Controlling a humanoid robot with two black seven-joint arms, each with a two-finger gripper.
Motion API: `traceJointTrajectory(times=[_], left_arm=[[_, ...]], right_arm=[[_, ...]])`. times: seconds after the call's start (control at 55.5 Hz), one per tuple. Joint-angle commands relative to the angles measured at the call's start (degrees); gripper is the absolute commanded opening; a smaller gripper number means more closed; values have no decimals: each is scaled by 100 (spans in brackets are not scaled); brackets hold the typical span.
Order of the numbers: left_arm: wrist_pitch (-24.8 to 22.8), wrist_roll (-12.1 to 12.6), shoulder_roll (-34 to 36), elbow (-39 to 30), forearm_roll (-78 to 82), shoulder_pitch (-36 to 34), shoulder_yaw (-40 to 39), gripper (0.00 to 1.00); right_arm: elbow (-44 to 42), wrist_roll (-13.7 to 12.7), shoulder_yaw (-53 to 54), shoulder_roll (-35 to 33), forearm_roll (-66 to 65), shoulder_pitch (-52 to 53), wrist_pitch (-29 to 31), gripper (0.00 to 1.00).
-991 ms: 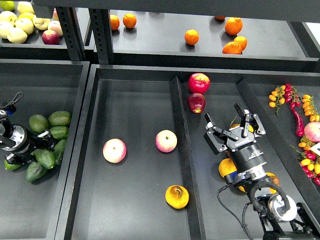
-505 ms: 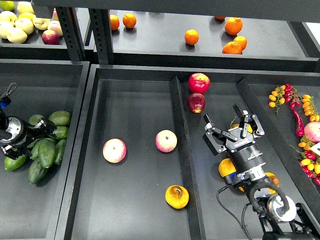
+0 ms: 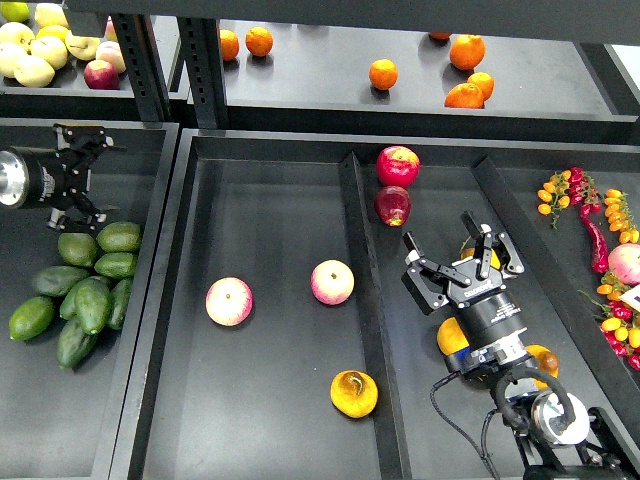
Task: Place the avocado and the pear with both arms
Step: 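Withdraw the left gripper back over the middle bin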
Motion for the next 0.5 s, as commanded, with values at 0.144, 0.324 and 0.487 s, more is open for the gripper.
traceJointTrajectory(times=[0.144, 0.324, 0.487], left_arm=[[1, 4, -851, -759, -555, 1586, -1350, 99], [1, 4, -1765, -1339, -555, 2580, -2607, 99], [1, 4, -2336, -1787, -555, 3045, -3248, 99]], right_arm=[[-92, 1, -34, 0, -9, 0, -10, 99], [-206, -8, -34, 0, -9, 0, -1, 99], [-215, -8, -51, 0, -26, -26, -1, 99]])
